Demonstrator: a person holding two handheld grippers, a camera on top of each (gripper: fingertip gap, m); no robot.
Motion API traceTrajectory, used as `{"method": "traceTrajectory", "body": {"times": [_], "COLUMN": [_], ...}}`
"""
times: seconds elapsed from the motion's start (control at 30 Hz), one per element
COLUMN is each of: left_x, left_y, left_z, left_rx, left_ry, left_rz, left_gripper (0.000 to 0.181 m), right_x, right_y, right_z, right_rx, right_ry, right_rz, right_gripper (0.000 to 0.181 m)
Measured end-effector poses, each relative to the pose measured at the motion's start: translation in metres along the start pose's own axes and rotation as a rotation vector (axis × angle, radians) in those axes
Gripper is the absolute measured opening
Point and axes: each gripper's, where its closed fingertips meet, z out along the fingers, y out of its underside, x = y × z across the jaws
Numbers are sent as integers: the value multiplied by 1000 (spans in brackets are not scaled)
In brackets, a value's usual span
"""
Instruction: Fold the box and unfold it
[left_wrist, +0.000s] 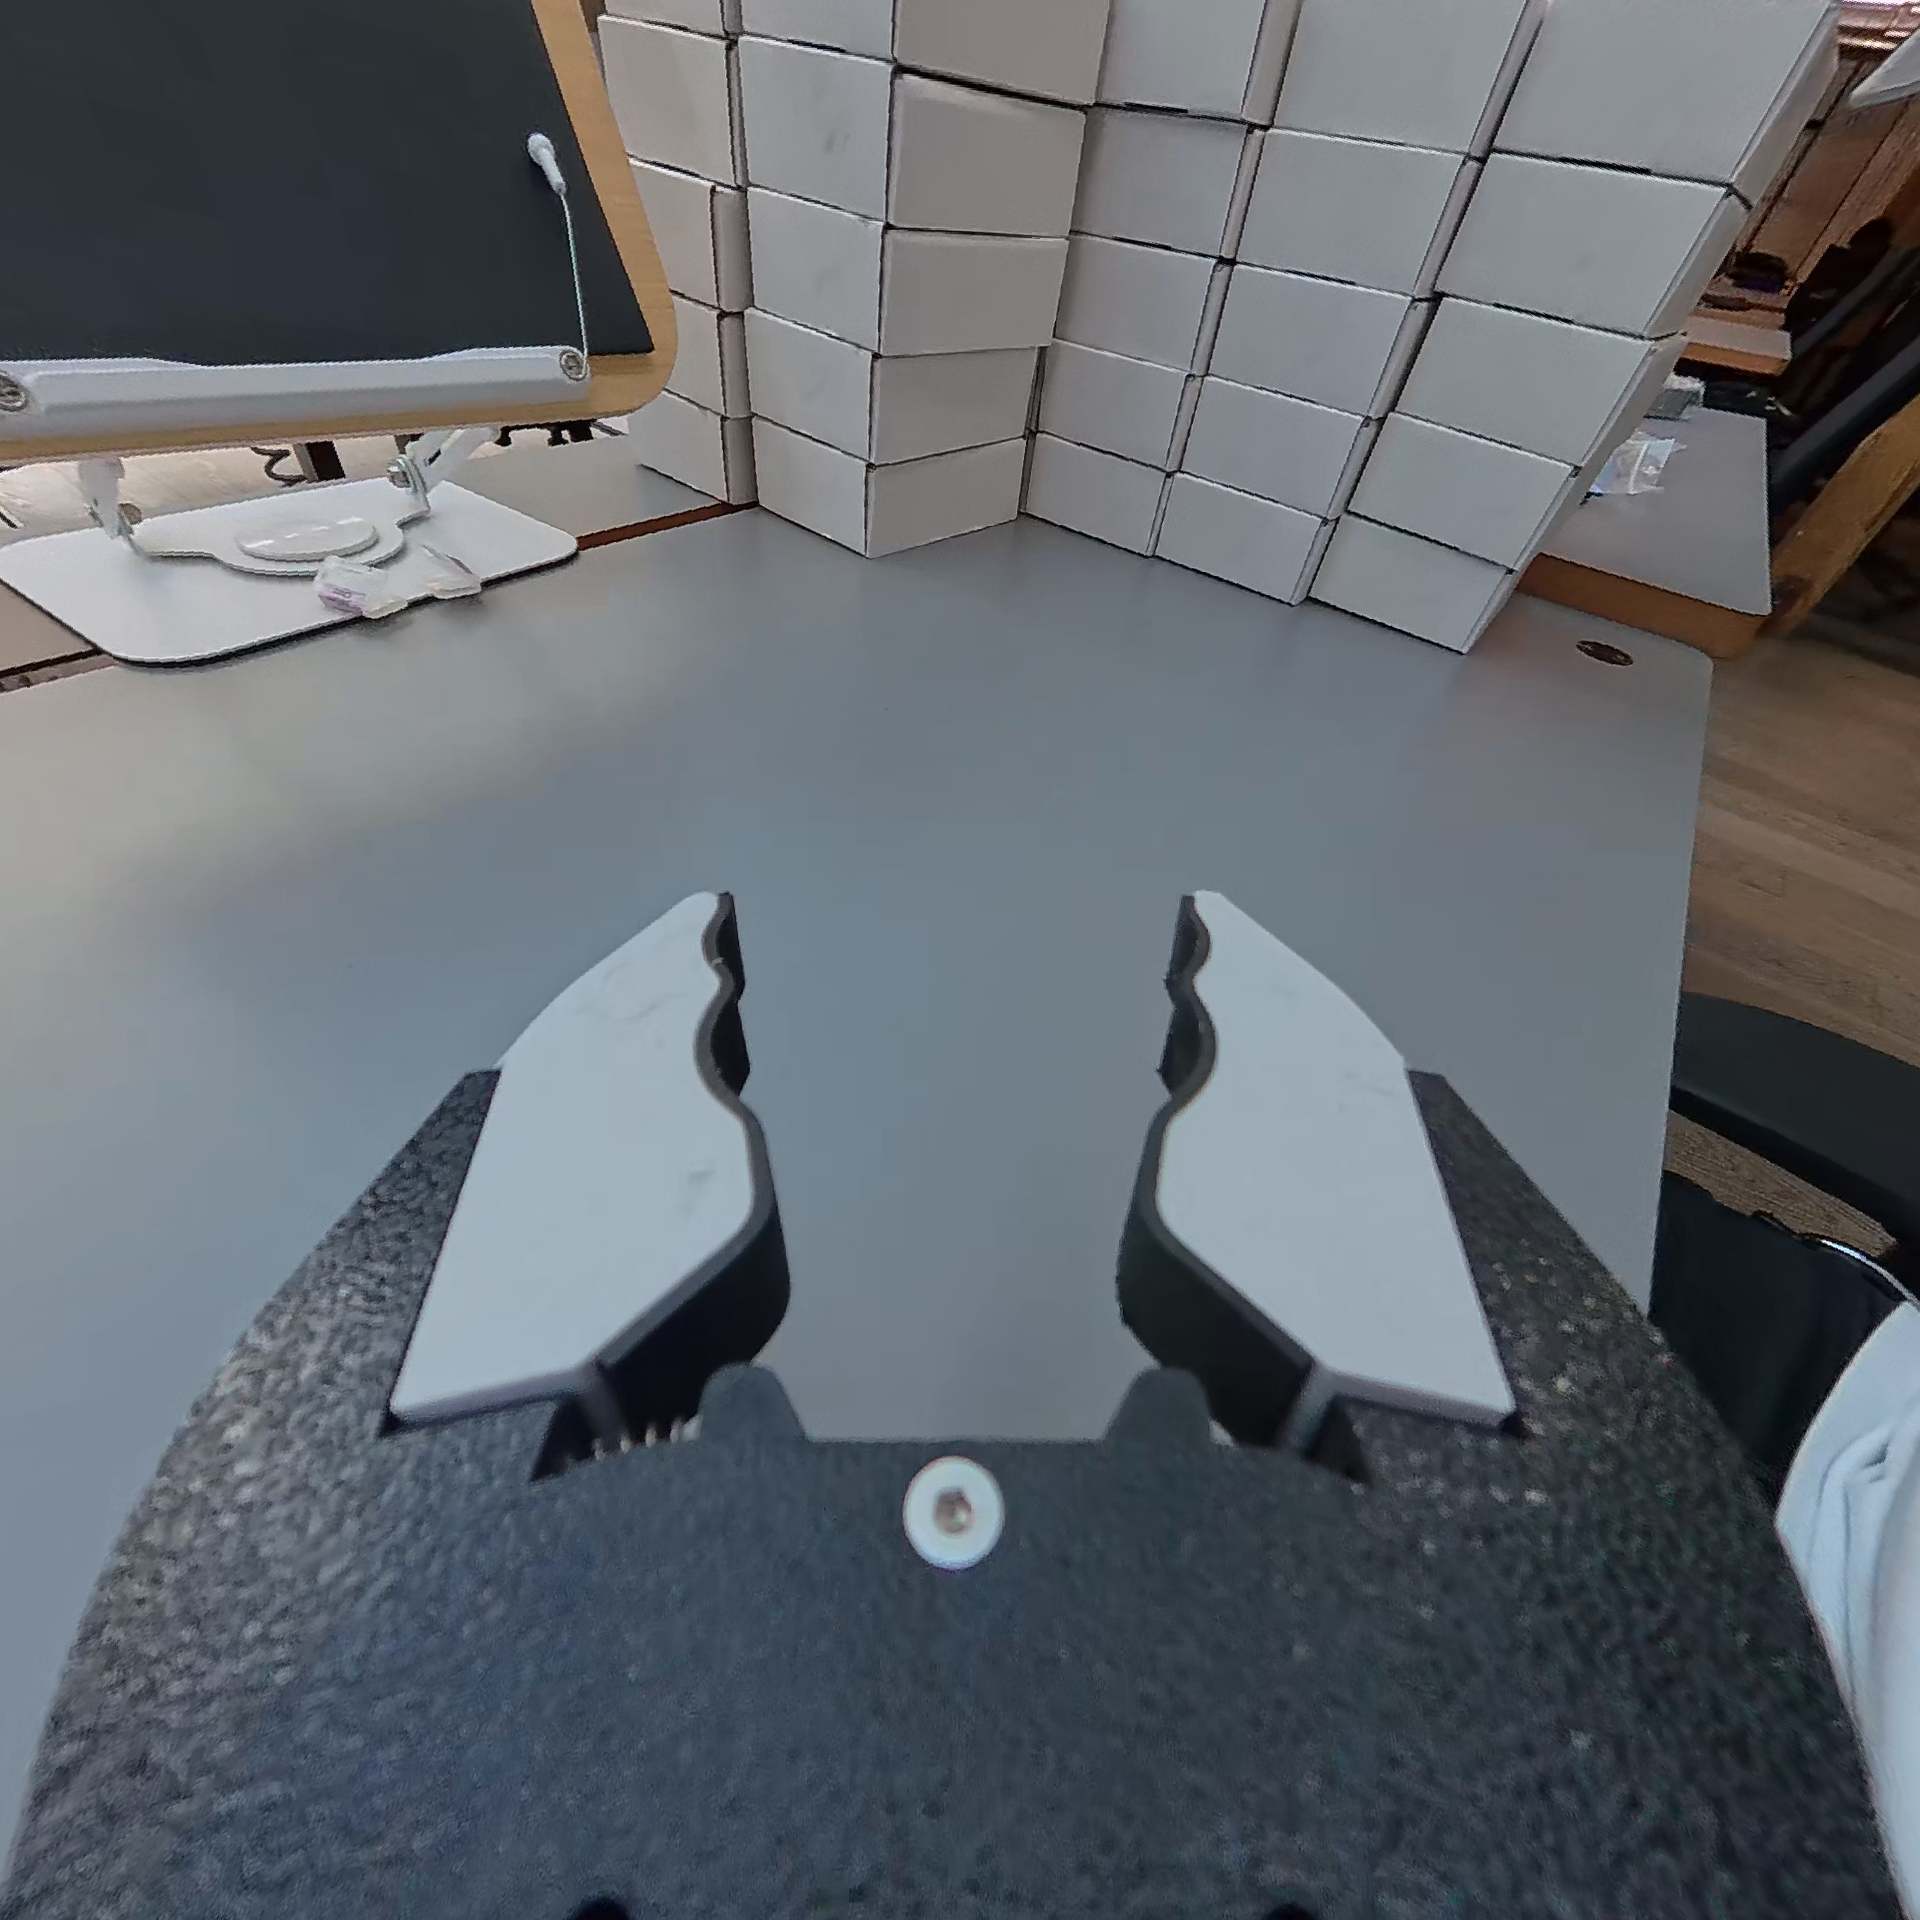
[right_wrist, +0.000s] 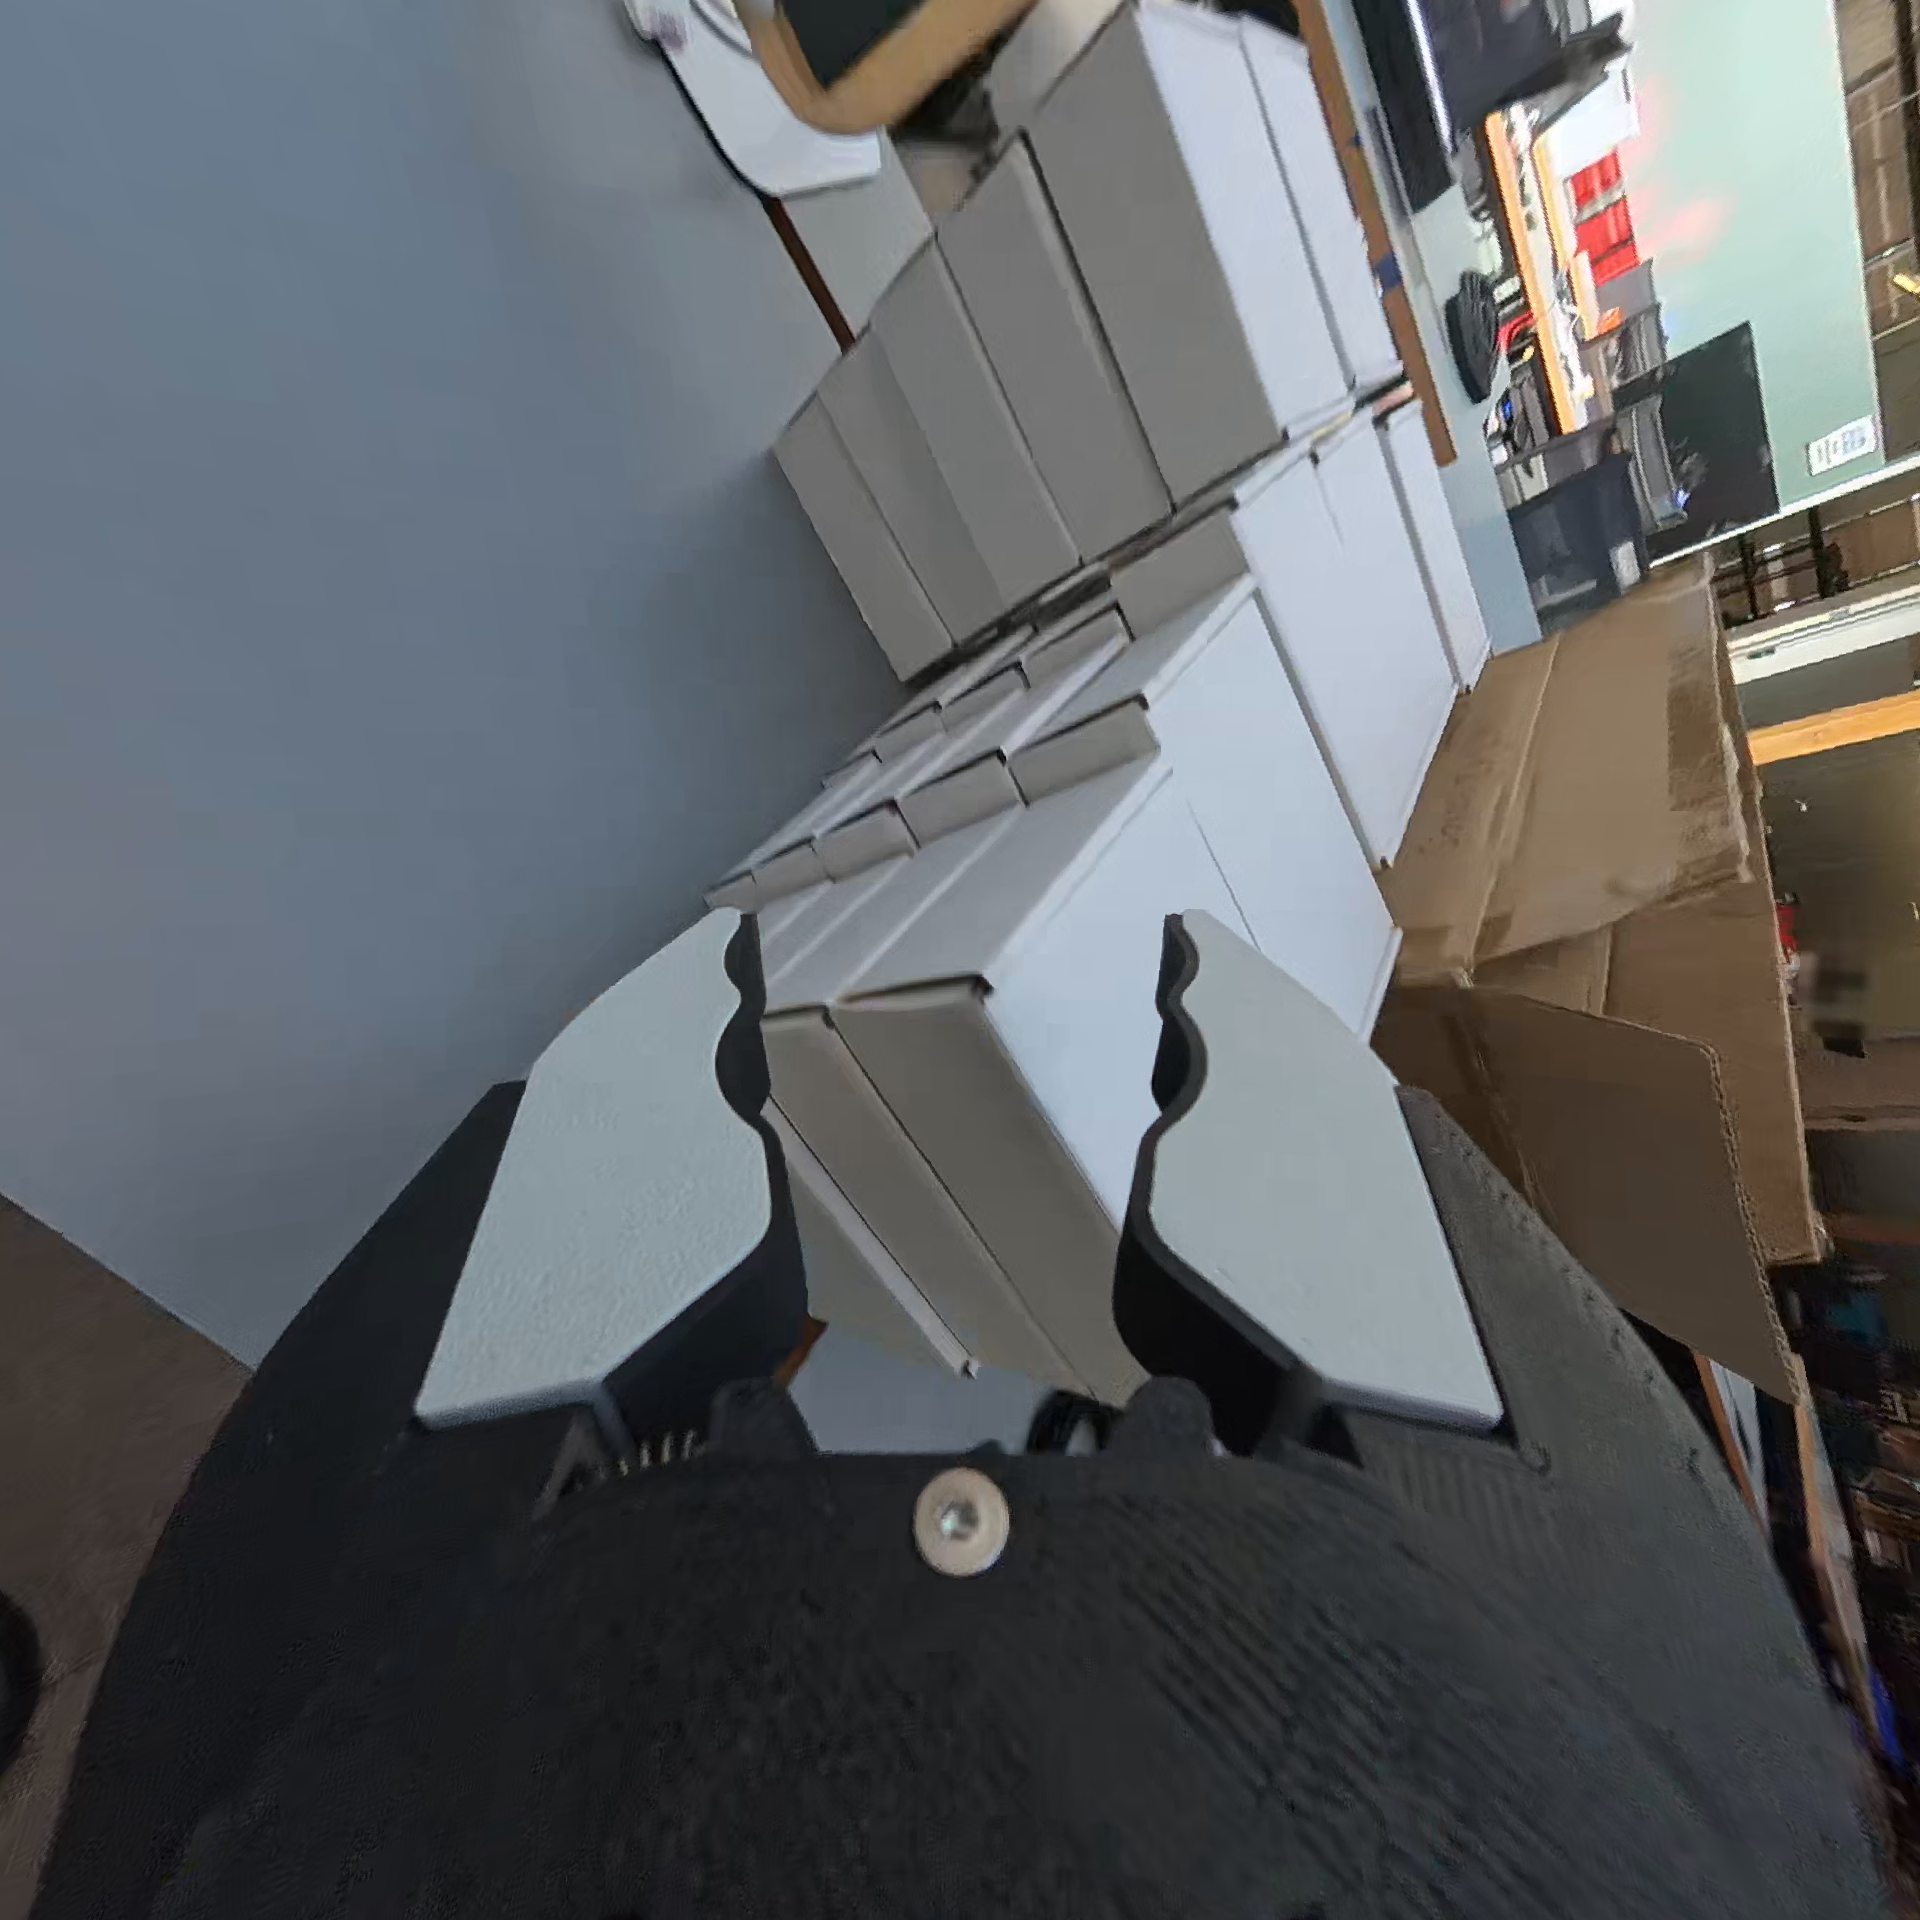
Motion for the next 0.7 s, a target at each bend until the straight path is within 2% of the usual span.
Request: {"method": "traceTrajectory", "body": {"times": [0.03,0.1,0.2,0.3,0.4,0.47,0.6,0.7], "left_x": [-5,-19,-51,-102,-170,-227,-339,-392], "left_y": [-1,-4,-13,-21,-29,-38,-59,-60], "left_z": [-1,-4,-15,-33,-59,-83,-131,-144], "left_rx": [-3,-15,-31,-55,-130,-218,-473,-641], "left_ry": [-16,-61,-161,-277,-414,-556,-870,-979], "left_rz": [2,10,58,78,138,285,702,975], "left_gripper": [78,78,76,75,75,73,69,62], "right_x": [-11,-42,-108,-176,-221,-239,-255,-258], "right_y": [-18,-49,-91,-122,-142,-148,-155,-158], "right_z": [1,11,44,81,108,121,142,154], "right_rx": [64,147,235,267,277,274,280,285], "right_ry": [2,-22,-134,-274,-366,-414,-487,-518], "right_rz": [30,87,139,140,122,114,180,224], "right_gripper": [72,71,70,71,72,72,72,72]}}
